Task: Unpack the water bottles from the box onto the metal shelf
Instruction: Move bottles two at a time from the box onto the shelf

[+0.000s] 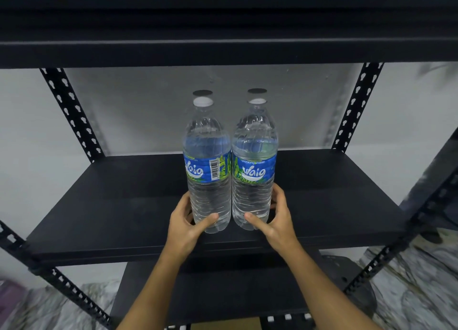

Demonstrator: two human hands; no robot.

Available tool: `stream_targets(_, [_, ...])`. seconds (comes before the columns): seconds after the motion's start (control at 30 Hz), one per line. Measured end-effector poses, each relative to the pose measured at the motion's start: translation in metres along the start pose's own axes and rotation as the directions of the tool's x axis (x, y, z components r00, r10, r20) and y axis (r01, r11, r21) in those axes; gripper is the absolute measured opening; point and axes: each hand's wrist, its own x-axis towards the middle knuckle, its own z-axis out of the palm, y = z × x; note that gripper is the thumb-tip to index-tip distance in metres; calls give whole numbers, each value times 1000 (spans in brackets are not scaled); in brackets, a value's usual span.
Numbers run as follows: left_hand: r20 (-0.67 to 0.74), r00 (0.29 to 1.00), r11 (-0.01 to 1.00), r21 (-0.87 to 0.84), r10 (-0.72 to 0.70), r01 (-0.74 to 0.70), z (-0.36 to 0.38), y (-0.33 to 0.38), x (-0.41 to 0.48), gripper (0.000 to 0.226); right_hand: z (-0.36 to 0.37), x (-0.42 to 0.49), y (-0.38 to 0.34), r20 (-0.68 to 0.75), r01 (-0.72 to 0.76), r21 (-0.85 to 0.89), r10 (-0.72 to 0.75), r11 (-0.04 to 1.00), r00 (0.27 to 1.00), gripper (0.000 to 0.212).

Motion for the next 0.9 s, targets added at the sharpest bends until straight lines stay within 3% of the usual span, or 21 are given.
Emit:
stream_targets(0.23, [-171, 985, 994, 113, 29, -9, 19, 3, -6, 84, 0, 2, 0, -17, 11, 0, -11, 1000, 1000, 91])
stream_targets(0.4, [-15, 1000, 995, 99, 11, -10, 6, 5, -2, 90, 0, 2, -1, -28, 16, 22, -16, 1000, 999, 90])
stream_targets(0.5, [33, 999, 999, 36, -4, 3, 0, 3, 1, 82, 0, 1, -3, -34, 18, 39, -17, 999, 999, 88])
stream_targets(0.63, [3, 1000, 1000, 25, -12, 12, 0, 4, 1, 71, 0, 1, -4, -35, 26, 35, -25, 999, 999, 87])
stream_targets(0.9, [-71, 997, 994, 113, 9, -1, 7, 8, -3, 81, 0, 1, -7, -28, 54, -51, -56, 997, 998, 91])
